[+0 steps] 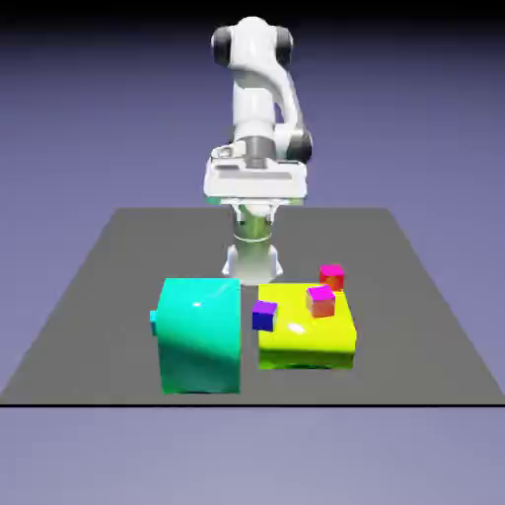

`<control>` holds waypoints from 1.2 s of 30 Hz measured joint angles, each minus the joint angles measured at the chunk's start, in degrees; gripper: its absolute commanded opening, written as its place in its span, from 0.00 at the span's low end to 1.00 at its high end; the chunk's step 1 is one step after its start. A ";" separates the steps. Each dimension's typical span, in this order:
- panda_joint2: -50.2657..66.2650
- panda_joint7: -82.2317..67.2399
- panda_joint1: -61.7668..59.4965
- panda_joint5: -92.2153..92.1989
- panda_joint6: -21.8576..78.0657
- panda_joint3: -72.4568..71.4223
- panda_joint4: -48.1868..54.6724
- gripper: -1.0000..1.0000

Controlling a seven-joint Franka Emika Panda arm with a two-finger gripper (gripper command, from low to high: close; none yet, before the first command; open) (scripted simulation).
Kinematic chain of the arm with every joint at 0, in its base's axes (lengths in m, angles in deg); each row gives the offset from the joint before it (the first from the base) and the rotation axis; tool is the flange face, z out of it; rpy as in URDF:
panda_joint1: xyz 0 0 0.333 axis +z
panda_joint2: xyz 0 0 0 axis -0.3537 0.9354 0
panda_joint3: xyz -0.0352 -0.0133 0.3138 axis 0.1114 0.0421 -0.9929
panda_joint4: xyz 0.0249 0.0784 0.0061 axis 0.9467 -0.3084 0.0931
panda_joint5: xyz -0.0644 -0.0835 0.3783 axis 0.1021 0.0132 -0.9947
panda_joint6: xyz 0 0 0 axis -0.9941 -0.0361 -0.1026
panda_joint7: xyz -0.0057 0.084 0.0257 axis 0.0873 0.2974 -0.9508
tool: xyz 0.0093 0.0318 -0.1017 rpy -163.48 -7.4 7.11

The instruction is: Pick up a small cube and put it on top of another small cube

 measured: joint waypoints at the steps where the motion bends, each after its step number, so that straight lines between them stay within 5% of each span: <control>1: 2.04 1.14 -1.93 -1.68 2.17 0.33 1.20 0.50; 13: 26.96 15.58 -25.46 -20.45 26.60 5.43 14.00 0.50; 20: 36.09 24.82 -22.48 -13.31 19.70 16.36 4.41 0.50; 27: 48.53 15.99 -28.48 -25.07 9.74 7.00 6.32 0.50; 28: 49.32 15.44 -28.86 -25.81 9.11 6.40 6.44 0.00; 36: 36.88 24.24 -22.87 -14.08 19.04 15.74 4.53 0.00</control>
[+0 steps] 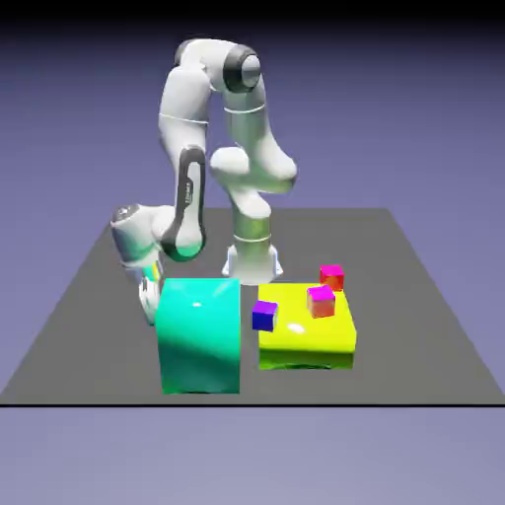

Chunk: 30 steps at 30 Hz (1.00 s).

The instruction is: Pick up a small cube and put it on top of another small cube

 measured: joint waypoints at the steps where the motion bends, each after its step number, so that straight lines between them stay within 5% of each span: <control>1: -0.68 0.91 1.66 1.14 1.58 1.13 0.01 0.00; 13: -15.90 -13.97 21.38 11.47 16.59 14.07 10.37 0.00; 30: -20.41 -17.52 30.31 9.68 28.94 -21.23 11.67 0.00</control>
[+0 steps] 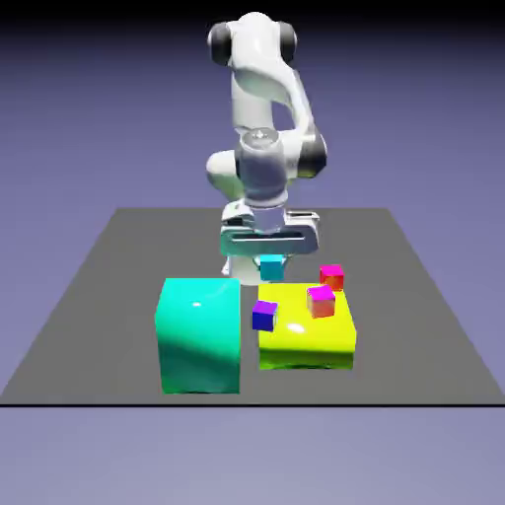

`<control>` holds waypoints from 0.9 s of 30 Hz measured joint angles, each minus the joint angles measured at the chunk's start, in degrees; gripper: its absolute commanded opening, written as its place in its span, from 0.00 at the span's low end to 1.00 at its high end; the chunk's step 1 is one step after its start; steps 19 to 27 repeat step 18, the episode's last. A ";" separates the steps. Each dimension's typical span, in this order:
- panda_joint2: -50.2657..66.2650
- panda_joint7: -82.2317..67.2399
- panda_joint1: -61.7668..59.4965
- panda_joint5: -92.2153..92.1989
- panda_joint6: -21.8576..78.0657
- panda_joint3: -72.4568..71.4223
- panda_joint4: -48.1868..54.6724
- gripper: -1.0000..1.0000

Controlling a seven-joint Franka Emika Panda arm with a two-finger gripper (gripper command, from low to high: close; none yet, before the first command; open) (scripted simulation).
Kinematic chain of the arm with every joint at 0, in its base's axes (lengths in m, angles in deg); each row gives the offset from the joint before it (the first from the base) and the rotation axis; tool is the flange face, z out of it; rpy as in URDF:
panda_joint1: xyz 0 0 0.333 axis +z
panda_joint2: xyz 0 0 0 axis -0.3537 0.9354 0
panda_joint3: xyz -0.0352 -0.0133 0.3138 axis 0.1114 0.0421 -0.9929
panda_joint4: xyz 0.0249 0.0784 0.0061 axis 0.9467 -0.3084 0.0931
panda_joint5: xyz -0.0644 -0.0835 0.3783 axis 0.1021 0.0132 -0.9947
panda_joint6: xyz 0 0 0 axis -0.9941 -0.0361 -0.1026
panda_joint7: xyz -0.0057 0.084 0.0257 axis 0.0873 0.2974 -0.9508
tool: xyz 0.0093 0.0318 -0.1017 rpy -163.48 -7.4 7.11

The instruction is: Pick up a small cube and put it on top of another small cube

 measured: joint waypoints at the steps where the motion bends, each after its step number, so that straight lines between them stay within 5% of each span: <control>1: -0.14 0.03 0.20 -0.21 0.51 -2.08 -0.10 0.00; 10: -0.83 2.02 -2.02 -1.41 1.74 -13.47 -2.37 0.00; 14: 5.04 3.03 -1.90 -0.39 -8.22 -14.16 -6.61 0.00; 15: 6.30 3.26 -1.88 -0.16 -10.36 -14.31 -7.53 1.00; 27: 4.84 3.13 -1.92 -0.22 -7.88 -14.14 -6.47 1.00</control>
